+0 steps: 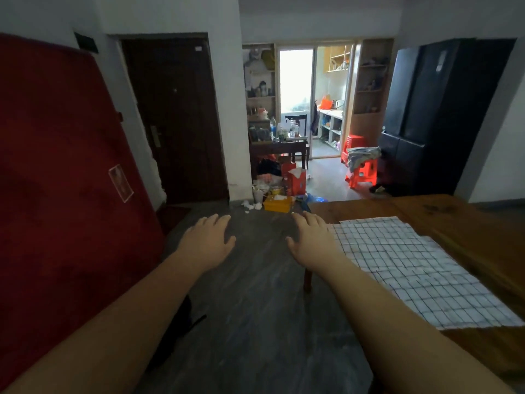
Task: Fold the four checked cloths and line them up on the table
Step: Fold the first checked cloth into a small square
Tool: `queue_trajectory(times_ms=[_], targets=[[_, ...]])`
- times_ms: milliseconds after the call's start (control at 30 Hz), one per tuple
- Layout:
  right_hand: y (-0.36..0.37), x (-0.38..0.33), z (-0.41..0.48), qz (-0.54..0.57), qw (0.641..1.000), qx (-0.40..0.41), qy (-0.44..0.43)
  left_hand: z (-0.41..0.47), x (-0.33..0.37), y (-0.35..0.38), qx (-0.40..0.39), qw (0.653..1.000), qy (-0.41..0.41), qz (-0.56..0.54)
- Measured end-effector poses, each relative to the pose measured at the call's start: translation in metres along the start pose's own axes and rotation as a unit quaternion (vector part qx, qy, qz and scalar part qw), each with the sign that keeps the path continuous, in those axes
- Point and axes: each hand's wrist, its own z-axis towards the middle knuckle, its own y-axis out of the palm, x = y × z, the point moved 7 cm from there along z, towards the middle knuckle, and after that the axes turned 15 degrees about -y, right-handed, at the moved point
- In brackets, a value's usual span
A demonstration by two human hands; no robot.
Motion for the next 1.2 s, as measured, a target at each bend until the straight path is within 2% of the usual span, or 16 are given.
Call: queue_trajectory(times_ms=[133, 300, 533, 733, 933, 1067, 1200], targets=[[0.015, 0.029, 0.07, 0.031, 0.999, -0.009, -0.023, 0.07, 0.016, 0.005, 0.016, 1.0, -0.016, 0.001], [0.037, 0.071, 0.116, 0.041, 0.998, -0.037, -0.023, 0.13, 0.028, 0.049, -0.032, 0.999, -0.026, 0.001], [0.076, 0.156, 0.16, 0.019, 0.998, -0.054, 0.039, 0.226, 0.101, 0.099, -0.069, 0.997, 0.027, -0.03], [0.103, 0.244, 0.188, 0.006, 0.984, -0.052, 0.173, 0.32, 0.183, 0.16, -0.11, 0.984, 0.137, -0.041], [0.118, 0.316, 0.204, 0.006, 0.947, -0.046, 0.317, 0.411, 0.26, 0.195, -0.157, 0.952, 0.262, -0.036], [0.132, 0.348, 0.198, 0.012, 0.918, -0.018, 0.397, 0.443, 0.311, 0.226, -0.181, 0.922, 0.342, -0.022], [0.153, 0.366, 0.156, 0.019, 0.882, -0.031, 0.471, 0.444, 0.365, 0.263, -0.226, 0.887, 0.402, -0.011]])
